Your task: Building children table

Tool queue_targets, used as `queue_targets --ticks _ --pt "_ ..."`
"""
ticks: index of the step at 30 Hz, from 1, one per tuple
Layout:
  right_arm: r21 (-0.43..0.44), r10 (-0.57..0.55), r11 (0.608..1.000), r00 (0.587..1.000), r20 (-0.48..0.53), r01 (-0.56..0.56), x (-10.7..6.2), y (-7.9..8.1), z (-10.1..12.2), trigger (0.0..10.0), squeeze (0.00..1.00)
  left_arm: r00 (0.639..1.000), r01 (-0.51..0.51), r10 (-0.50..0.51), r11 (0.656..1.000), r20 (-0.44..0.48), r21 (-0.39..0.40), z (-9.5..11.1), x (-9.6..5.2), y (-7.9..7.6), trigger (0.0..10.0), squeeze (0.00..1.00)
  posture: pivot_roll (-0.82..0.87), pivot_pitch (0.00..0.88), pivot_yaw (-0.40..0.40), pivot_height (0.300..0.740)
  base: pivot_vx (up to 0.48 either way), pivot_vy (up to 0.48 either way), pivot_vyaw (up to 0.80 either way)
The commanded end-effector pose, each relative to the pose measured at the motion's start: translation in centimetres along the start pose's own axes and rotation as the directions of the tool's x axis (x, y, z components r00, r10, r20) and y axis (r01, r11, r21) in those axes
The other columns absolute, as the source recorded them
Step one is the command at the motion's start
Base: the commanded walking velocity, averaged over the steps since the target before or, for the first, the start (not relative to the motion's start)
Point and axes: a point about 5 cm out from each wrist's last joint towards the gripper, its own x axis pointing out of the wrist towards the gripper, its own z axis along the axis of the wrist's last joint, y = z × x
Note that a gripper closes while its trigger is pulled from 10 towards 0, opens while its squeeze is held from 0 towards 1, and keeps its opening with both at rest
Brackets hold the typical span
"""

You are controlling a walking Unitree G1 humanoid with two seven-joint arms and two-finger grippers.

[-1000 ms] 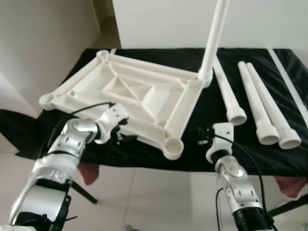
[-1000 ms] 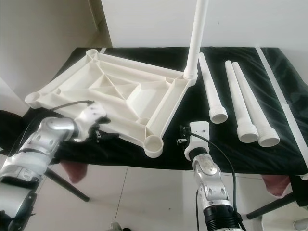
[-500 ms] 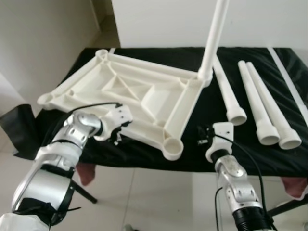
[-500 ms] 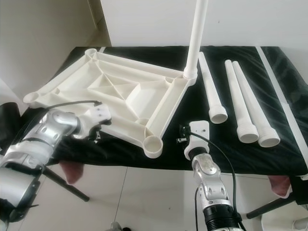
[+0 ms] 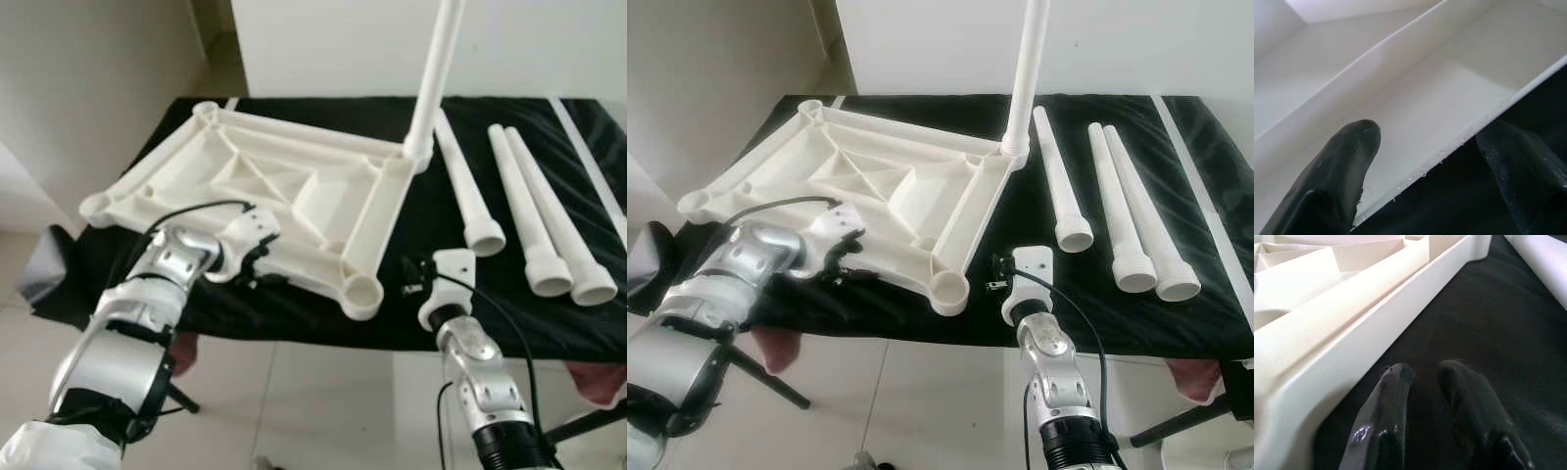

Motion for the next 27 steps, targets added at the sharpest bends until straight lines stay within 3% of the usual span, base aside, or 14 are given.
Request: queue_targets --ticks 1,4,5,11,12,15,16,17,20,27 --pt "0.004 0.005 1.0 1.0 -0.006 -0.005 -0.1 0.2 -0.2 10.0 0.0 0.981 -0.192 0.189 0.978 -0.042 -0.085 -1.7 0.8 0.1 10.0 0.0 0.0 0.094 0.081 0.74 0.0 0.0 0.0" --pt "0.0 0.008 1.0 1.0 -0.006 -0.008 0.0 0.2 -0.1 10.0 0.0 0.973 -0.232 0.23 0.97 -0.032 -0.071 -1.4 1.3 -0.3 10.0 0.0 0.0 0.094 0.081 0.74 0.0 0.0 0.0" --pt "0.001 0.01 1.0 1.0 -0.006 -0.01 0.0 0.2 -0.1 10.0 0.0 0.968 -0.251 0.251 0.963 -0.013 -0.1 -1.0 1.5 -0.4 10.0 0.0 0.01 0.097 0.074 0.74 0.0 0.0 0.0" --pt "0.004 0.021 1.0 1.0 -0.009 -0.021 -0.1 0.5 -0.2 10.0 0.0 0.977 -0.206 0.21 0.974 0.029 -0.092 0.0 2.5 -2.4 10.0 0.0 0.0 0.1 0.066 0.74 0.0 0.0 0.0" --pt "0.003 0.023 1.0 1.0 -0.011 -0.023 -0.1 0.4 -0.2 10.0 0.0 0.991 -0.127 0.129 0.99 0.042 -0.063 0.0 2.7 -3.7 10.0 0.0 0.0 0.1 0.063 0.74 0.0 0.0 0.0" --pt "0.001 0.022 1.0 1.0 -0.012 -0.022 -0.1 0.3 -0.2 10.0 0.0 0.998 -0.037 0.039 0.999 0.054 -0.027 0.1 2.8 -5.0 10.0 0.0 0.0 0.099 0.06 0.74 0.0 0.0 0.0" --pt "-0.002 0.023 1.0 1.0 -0.011 -0.023 -0.1 0.3 -0.2 10.0 0.0 0.996 0.043 -0.043 0.999 0.079 0.007 0.5 2.7 -5.9 10.0 0.0 0.0 0.097 0.058 0.74 0.0 0.0 0.0" --pt "-0.002 0.023 1.0 1.0 -0.011 -0.023 -0.1 0.3 -0.2 10.0 0.0 0.996 0.043 -0.043 0.999 0.079 0.007 0.5 2.7 -5.9 10.0 0.0 0.0 0.097 0.058 0.74 0.0 0.0 0.0" --pt "-0.014 0.021 1.0 1.0 0.01 -0.021 0.1 0.2 0.1 10.0 0.0 0.963 0.189 -0.202 0.978 0.179 0.087 1.8 2.0 -7.3 10.0 0.0 0.0 0.09 0.059 0.74 0.0 0.0 0.0" --pt "-0.029 -0.021 0.999 0.995 0.103 0.024 0.4 -0.3 1.5 10.0 0.0 0.905 0.216 -0.248 0.968 0.344 0.131 3.3 0.5 -6.9 10.0 0.0 -0.01 0.079 0.063 0.74 0.0 0.0 0.0"
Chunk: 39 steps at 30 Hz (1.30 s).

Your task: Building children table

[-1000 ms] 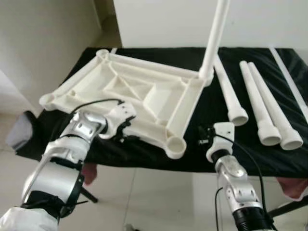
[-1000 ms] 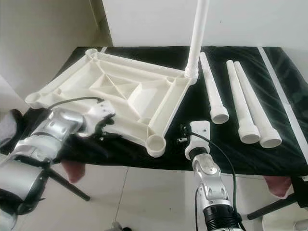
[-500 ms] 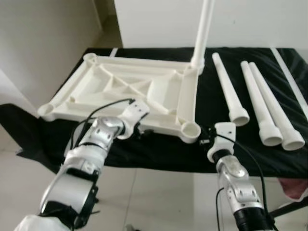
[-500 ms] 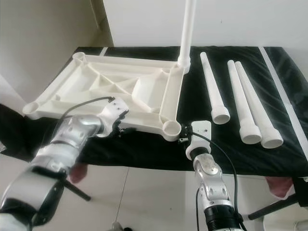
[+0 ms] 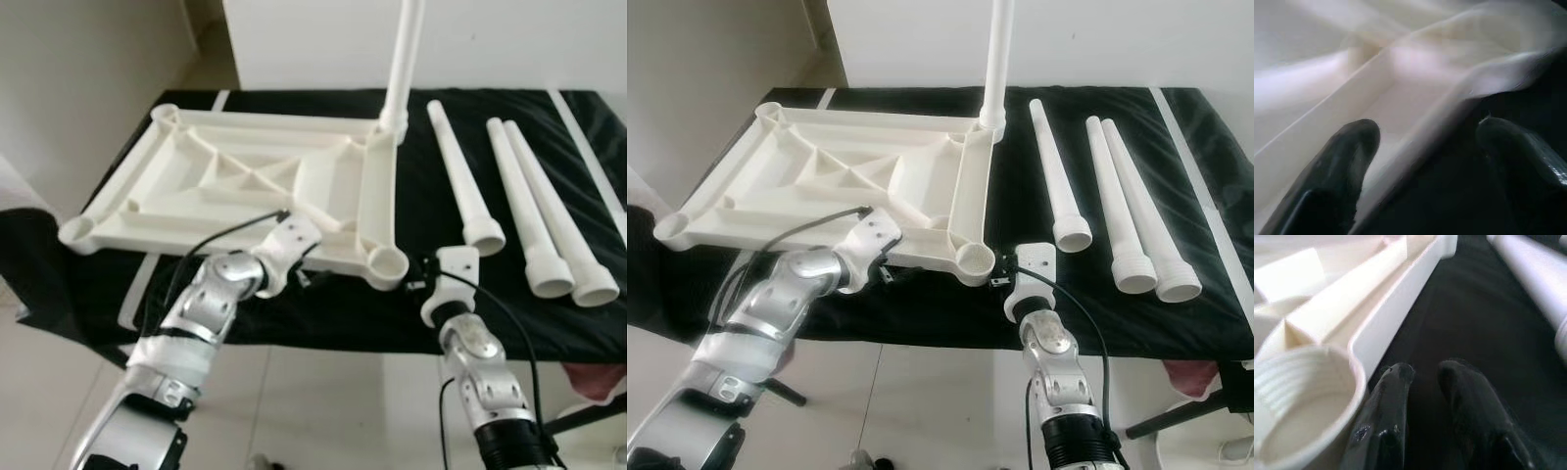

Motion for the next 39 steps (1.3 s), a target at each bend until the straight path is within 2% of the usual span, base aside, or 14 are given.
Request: queue_targets --ticks 1,2,4,6,8,10,11,15,20,25,28,29,30,39 --pt "-0.009 -0.022 1.0 0.999 0.049 0.022 0.2 -0.2 0.8 10.0 0.0 0.992 0.119 -0.119 0.993 0.049 0.002 0.3 -0.3 -0.8 10.0 0.0 -0.01 0.077 0.063 0.74 0.0 0.0 0.0" --pt "-0.009 -0.022 1.0 0.999 0.049 0.022 0.2 -0.2 0.8 10.0 0.0 0.992 0.119 -0.119 0.993 0.049 0.002 0.3 -0.3 -0.8 10.0 0.0 -0.01 0.077 0.063 0.74 0.0 0.0 0.0" --pt "0.011 -0.089 0.996 0.989 0.117 0.089 0.4 -1.2 2.2 10.0 0.0 0.988 0.078 -0.073 0.997 0.139 -0.03 1.9 -1.0 0.0 10.0 0.0 -0.02 0.069 0.063 0.74 0.0 0.0 0.0" --pt "0.018 -0.098 0.995 0.988 0.121 0.096 0.4 -1.4 2.3 10.0 0.0 0.987 0.066 -0.06 0.997 0.147 -0.037 2.2 -1.1 0.1 10.0 0.0 -0.02 0.069 0.063 0.74 0.0 0.0 0.0" --pt "0.015 -0.184 0.983 0.972 0.147 0.184 0.6 -2.9 3.0 10.0 0.0 0.984 -0.073 0.084 0.995 0.157 -0.073 2.6 -0.8 1.5 10.0 0.0 -0.03 0.055 0.058 0.74 0.0 0.0 0.0" --pt "0.02 -0.207 0.978 0.966 0.154 0.206 0.6 -3.3 3.1 10.0 0.0 0.979 -0.106 0.118 0.991 0.165 -0.081 2.7 -0.6 1.8 10.0 0.0 -0.03 0.055 0.058 0.74 0.0 0.0 0.0" --pt "0.009 -0.229 0.973 0.961 0.156 0.23 0.6 -3.7 3.2 10.0 1.0 0.976 -0.11 0.124 0.99 0.177 -0.086 2.8 -0.6 1.7 10.0 0.0 -0.03 0.05 0.056 0.74 0.0 0.0 0.0" --pt "-0.015 -0.278 0.959 0.951 0.138 0.282 0.6 -4.7 3.0 10.0 1.0 0.972 -0.098 0.118 0.99 0.201 -0.104 3.1 -0.2 1.4 10.0 0.0 -0.03 0.045 0.055 0.74 0.0 0.0 0.0" --pt "0.017 -0.371 0.928 0.921 0.12 0.372 0.7 -6.8 2.7 10.0 1.0 0.975 -0.05 0.069 0.994 0.211 -0.093 3.0 0.4 0.6 10.0 0.0 -0.04 0.033 0.059 0.74 0.0 0.0 0.0" --pt "0.017 -0.375 0.927 0.922 0.094 0.375 1.2 -7.8 2.7 10.0 1.0 0.975 -0.044 0.063 0.995 0.212 -0.092 3.0 0.9 0.2 10.0 0.0 -0.04 0.027 0.064 0.74 0.0 0.0 0.0" --pt "0.03 -0.313 0.95 0.947 0.072 0.311 1.9 -8.1 2.8 10.0 1.0 0.976 -0.054 0.073 0.994 0.204 -0.1 3.0 1.3 0.1 10.0 0.0 -0.05 0.023 0.067 0.74 0.0 0.0 0.0" --pt "0.023 -0.291 0.957 0.954 0.073 0.29 2.2 -8.3 2.9 10.0 0.3 0.976 -0.055 0.075 0.993 0.204 -0.101 3.0 1.5 0.0 10.0 0.0 -0.05 0.023 0.067 0.74 0.0 0.0 0.0" --pt "0.014 -0.281 0.96 0.958 0.065 0.28 2.5 -8.5 2.9 10.0 0.0 0.976 -0.049 0.07 0.993 0.207 -0.104 3.0 1.6 -0.1 10.0 0.0 -0.05 0.023 0.067 0.74 0.0 0.0 0.0" --pt "0.017 -0.213 0.977 0.977 -0.007 0.213 3.7 -8.9 2.2 10.0 0.0 0.979 -0.029 0.047 0.996 0.2 -0.089 2.9 2.0 -1.0 10.0 0.0 -0.04 0.029 0.062 0.74 0.0 0.0 0.0"
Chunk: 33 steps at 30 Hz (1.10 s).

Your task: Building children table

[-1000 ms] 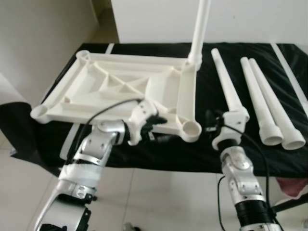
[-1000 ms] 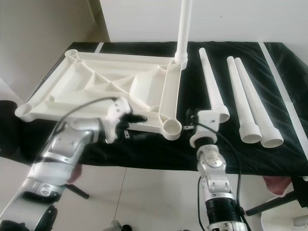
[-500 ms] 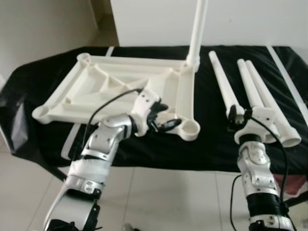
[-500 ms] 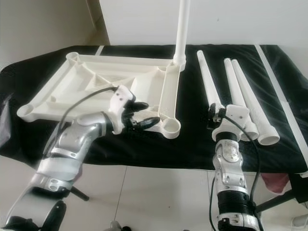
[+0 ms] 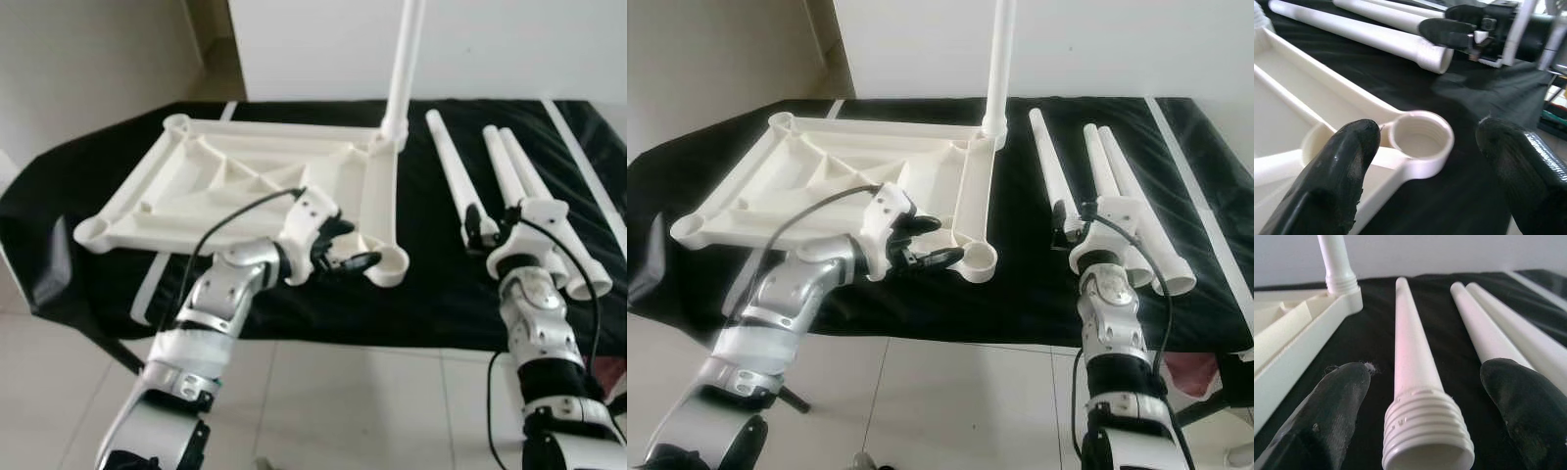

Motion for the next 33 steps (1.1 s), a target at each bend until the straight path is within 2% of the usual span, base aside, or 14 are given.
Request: queue_targets --ticks 1,13,23,27,28,32,33 --pt "0.022 0.012 1.0 0.999 -0.035 -0.011 0.2 0.0 -0.6 10.0 0.0 1.0 -0.007 0.007 1.0 -0.016 0.013 -0.2 0.0 -0.2 10.0 0.0 -0.04 0.03 0.062 0.74 0.0 0.0 0.0" --pt "0.027 0.069 0.997 0.988 -0.136 -0.066 0.8 0.3 -2.3 10.0 0.0 1.0 0.009 -0.009 1.0 -0.028 0.007 -0.5 -0.2 -1.0 10.0 0.0 -0.01 0.041 0.054 0.74 0.0 0.0 0.0" --pt "0.013 0.08 0.997 0.984 -0.16 -0.079 1.8 -0.1 -2.0 10.0 0.0 0.998 0.05 -0.048 0.998 -0.04 0.031 -0.7 0.0 -1.8 10.0 0.0 0.0 0.058 0.044 0.74 0.0 0.0 0.0" --pt "0.006 0.088 0.996 0.979 -0.182 -0.089 2.2 -0.1 -1.9 10.0 0.0 0.999 0.042 -0.041 0.999 -0.025 0.034 -0.3 0.5 -1.9 10.0 0.0 0.01 0.062 0.033 0.74 0.0 0.0 0.0" --pt "0.014 0.088 0.996 0.978 -0.188 -0.087 2.2 0.0 -2.0 4.3 0.0 0.999 0.035 -0.035 0.999 -0.009 0.025 0.0 0.7 -1.9 10.0 0.0 0.01 0.062 0.031 0.74 0.0 0.0 0.0" --pt "0.022 0.094 0.996 0.976 -0.196 -0.091 2.2 0.1 -2.2 4.3 0.0 0.999 0.032 -0.033 0.999 0.002 0.022 0.2 0.9 -2.0 10.0 0.0 0.01 0.061 0.028 0.74 0.0 0.0 0.0" --pt "0.033 0.101 0.995 0.973 -0.206 -0.096 2.1 0.3 -2.4 2.5 0.0 1.0 0.024 -0.025 1.0 0.013 0.017 0.4 1.0 -2.0 10.0 0.0 0.01 0.06 0.026 0.74 0.0 0.0 0.0"
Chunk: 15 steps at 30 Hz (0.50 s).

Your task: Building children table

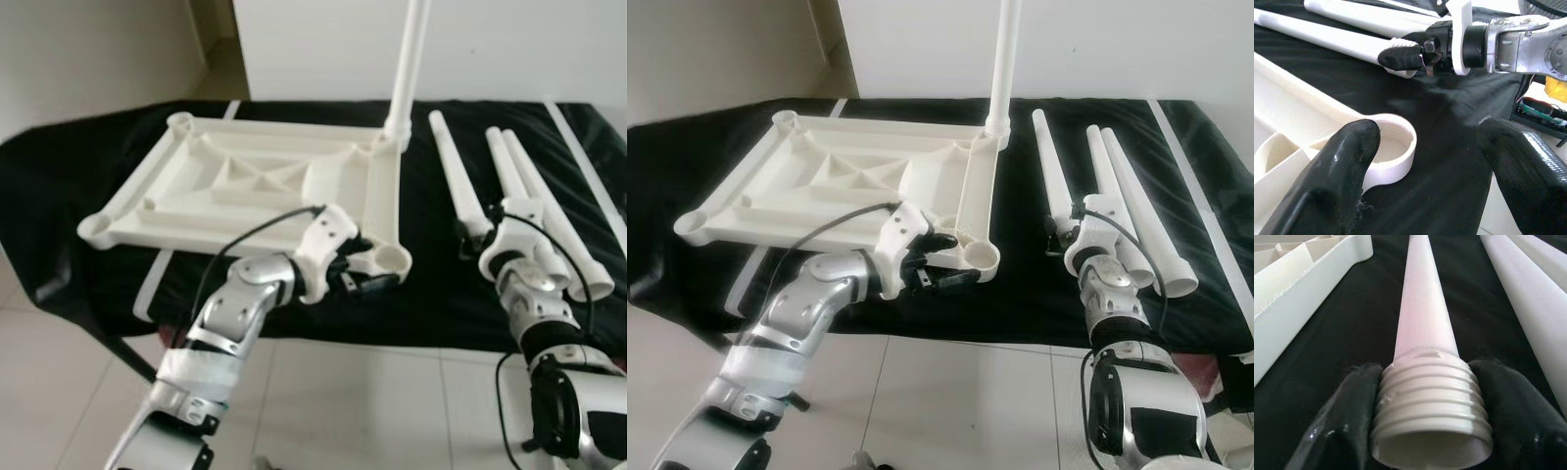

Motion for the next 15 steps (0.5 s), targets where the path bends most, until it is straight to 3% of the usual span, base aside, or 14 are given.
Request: queue_targets --ticks 1,2,4,9,11,12,14,15 --pt "0.017 0.027 1.0 0.999 -0.027 -0.026 0.0 0.7 -0.7 2.9 0.0 0.998 -0.055 0.055 0.998 0.007 -0.007 0.3 0.0 0.3 10.0 0.0 0.01 0.059 0.024 0.74 0.0 0.0 0.0" --pt "0.024 0.034 0.999 0.999 -0.035 -0.033 -0.1 0.9 -1.1 3.7 0.0 0.998 -0.058 0.058 0.998 0.01 -0.01 0.3 0.0 0.3 10.0 0.0 0.01 0.059 0.023 0.74 0.0 0.0 0.0" --pt "0.047 0.042 0.998 0.998 -0.042 -0.04 -0.2 1.1 -1.6 0.0 0.0 0.998 -0.065 0.065 0.998 0.012 -0.011 0.3 -0.1 0.3 10.0 0.0 0.01 0.058 0.023 0.74 0.0 0.0 0.0" --pt "0.091 0.021 0.996 0.999 -0.031 -0.018 -0.4 1.0 -1.8 0.0 0.0 0.996 -0.084 0.084 0.996 0.008 -0.013 0.3 -0.5 0.5 10.0 0.0 0.01 0.056 0.019 0.74 0.0 0.0 0.0" --pt "0.174 0.039 0.984 0.999 0.015 -0.041 -0.5 1.6 -1.6 0.0 0.0 0.994 -0.104 0.105 0.994 0.017 -0.024 0.4 -0.8 0.7 10.0 0.0 0.01 0.056 0.016 0.74 0.0 0.0 0.0" --pt "0.228 0.054 0.972 0.997 0.047 -0.063 -0.6 2.2 -1.5 10.0 0.0 0.993 -0.115 0.116 0.993 0.024 -0.035 0.5 -0.9 0.8 10.0 0.0 0.0 0.055 0.016 0.74 0.0 0.0 0.0" --pt "0.344 0.04 0.937 0.995 0.089 -0.069 -1.0 2.6 -1.9 10.0 0.0 0.989 -0.137 0.14 0.989 0.041 -0.057 0.6 -0.9 1.0 10.0 0.0 0.0 0.053 0.014 0.74 0.0 0.0 0.0" --pt "0.344 0.04 0.937 0.995 0.089 -0.069 -1.0 2.6 -1.9 10.0 0.0 0.989 -0.137 0.14 0.989 0.041 -0.057 0.6 -0.9 1.0 10.0 0.0 0.0 0.053 0.014 0.74 0.0 0.0 0.0"
